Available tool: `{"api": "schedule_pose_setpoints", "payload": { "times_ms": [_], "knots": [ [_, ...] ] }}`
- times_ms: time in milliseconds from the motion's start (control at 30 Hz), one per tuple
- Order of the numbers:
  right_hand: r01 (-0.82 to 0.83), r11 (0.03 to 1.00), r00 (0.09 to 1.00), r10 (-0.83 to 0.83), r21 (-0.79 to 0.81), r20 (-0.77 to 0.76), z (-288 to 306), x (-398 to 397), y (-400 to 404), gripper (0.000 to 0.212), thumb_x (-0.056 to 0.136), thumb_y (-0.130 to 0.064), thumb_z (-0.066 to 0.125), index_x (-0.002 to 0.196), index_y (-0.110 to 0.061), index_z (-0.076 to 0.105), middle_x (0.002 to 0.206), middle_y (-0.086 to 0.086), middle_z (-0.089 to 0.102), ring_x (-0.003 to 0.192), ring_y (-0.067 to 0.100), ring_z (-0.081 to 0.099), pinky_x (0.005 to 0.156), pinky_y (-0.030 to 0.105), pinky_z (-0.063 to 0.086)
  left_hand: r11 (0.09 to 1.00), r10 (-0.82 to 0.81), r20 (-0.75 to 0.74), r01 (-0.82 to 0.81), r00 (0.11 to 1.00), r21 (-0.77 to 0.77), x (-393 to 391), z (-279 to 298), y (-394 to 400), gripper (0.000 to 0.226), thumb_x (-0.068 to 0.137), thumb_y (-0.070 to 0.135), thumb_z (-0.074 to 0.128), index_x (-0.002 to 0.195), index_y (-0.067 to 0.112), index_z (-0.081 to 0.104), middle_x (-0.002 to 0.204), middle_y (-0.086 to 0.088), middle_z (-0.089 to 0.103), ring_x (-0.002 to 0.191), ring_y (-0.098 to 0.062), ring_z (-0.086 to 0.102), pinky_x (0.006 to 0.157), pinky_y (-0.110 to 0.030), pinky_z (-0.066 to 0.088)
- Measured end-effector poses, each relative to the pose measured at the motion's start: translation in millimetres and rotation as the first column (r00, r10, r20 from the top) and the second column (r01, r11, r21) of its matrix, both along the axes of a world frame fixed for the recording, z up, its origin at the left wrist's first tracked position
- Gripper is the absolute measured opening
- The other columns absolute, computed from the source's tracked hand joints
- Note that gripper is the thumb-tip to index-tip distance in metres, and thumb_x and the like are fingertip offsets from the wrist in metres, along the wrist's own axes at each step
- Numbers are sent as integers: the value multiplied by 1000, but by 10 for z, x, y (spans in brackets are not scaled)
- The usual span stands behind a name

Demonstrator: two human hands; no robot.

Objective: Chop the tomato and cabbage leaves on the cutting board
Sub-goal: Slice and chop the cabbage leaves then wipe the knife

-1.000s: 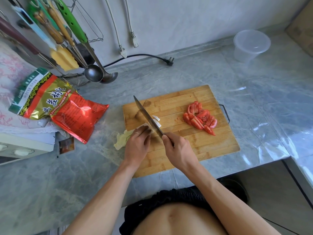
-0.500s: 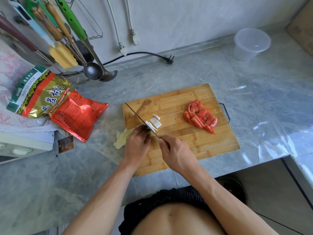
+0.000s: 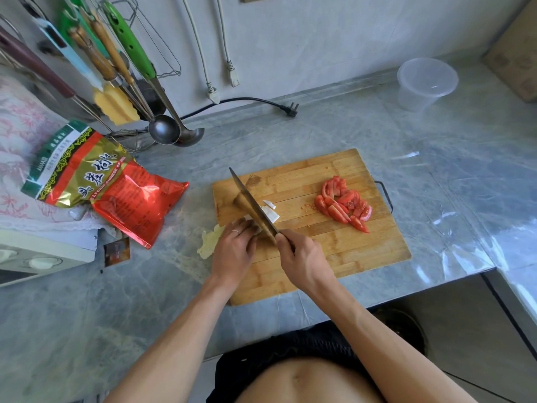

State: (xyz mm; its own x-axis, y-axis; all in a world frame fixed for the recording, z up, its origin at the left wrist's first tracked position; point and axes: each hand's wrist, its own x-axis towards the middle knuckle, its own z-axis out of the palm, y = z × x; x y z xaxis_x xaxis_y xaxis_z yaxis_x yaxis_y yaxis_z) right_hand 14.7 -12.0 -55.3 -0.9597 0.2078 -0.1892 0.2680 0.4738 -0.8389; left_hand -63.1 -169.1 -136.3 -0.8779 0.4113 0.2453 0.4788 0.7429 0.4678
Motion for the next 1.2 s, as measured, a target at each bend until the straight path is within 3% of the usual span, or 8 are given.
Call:
{"api": "schedule_pose_setpoints", "payload": {
  "times_ms": [100,300,533,800,1033,1200],
  "knots": [
    [-13,1000,1000,13,-21,-18,41,73,8,38,102,-23,46,64,-22,41,50,-7,35,47,12,28,46,28,27,999,30,63,-31,998,9,17,8,-2,19,87,6,70,105,9,75,116,-5,71,109,-21,66,92,-35,55],
    [-62,997,998,62,47,11,87,166,-72,41,102,-29,45,63,-26,37,51,-5,38,48,18,32,49,35,30,998,53,118,-55,992,9,17,3,-13,22,87,5,66,108,9,73,117,-6,70,105,-21,66,82,-29,53],
    [-77,995,997,76,57,33,101,160,-96,39,103,-28,44,64,-26,38,51,-6,40,45,16,33,46,33,30,998,39,128,-43,991,36,19,18,-20,21,87,4,66,106,7,74,115,-7,70,99,-23,69,78,-28,53],
    [-42,995,999,40,87,29,37,136,-179,35,102,-25,44,67,-20,41,50,-4,36,47,19,31,47,35,30,998,28,134,-35,991,50,14,-16,-9,20,86,4,67,105,8,73,116,-6,70,99,-20,68,78,-29,55],
    [50,998,997,-52,32,57,14,33,-189,35,104,-28,39,69,-22,42,49,-4,38,42,16,29,44,33,28,999,-11,120,6,993,45,23,-3,-50,24,86,2,66,108,8,73,120,-2,67,103,-17,66,88,-18,46],
    [91,996,995,-90,-8,53,27,-20,-237,33,102,-27,41,71,-16,47,50,-4,38,46,15,30,48,40,35,999,-41,45,42,998,-13,-4,-16,-100,21,88,7,65,107,11,73,117,-2,68,108,-19,64,92,-27,51]
  ]
}}
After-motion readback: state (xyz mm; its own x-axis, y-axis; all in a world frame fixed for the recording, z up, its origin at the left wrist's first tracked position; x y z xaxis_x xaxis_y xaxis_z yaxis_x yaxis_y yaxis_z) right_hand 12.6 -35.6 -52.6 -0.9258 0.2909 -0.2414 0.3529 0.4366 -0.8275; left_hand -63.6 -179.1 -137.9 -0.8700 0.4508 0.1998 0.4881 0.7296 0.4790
